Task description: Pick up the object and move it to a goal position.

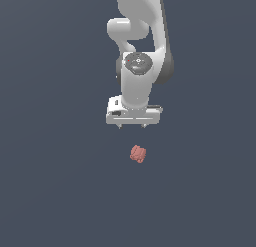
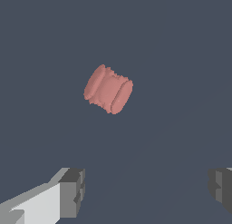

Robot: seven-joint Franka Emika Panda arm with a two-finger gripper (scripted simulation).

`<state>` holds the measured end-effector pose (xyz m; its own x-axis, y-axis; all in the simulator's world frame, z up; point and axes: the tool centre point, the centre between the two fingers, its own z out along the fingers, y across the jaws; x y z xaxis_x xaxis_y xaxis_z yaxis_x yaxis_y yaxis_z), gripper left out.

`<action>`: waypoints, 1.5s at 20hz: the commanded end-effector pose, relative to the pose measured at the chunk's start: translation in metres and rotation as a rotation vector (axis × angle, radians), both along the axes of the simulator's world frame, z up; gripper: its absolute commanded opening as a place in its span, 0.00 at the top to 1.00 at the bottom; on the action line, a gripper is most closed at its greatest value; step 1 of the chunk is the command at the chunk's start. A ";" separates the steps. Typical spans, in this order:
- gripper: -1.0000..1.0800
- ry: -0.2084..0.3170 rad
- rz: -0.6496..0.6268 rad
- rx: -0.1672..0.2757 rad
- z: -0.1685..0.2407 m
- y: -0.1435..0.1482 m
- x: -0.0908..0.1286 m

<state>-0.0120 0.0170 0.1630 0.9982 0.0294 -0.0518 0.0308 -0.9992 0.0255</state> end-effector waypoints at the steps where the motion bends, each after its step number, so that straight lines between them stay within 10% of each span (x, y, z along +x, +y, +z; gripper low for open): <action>1: 0.04 0.000 0.000 0.000 0.000 0.000 0.000; 17: 0.04 0.006 0.067 0.011 -0.002 0.025 -0.002; 30: 0.04 -0.014 -0.111 0.013 -0.023 0.027 0.021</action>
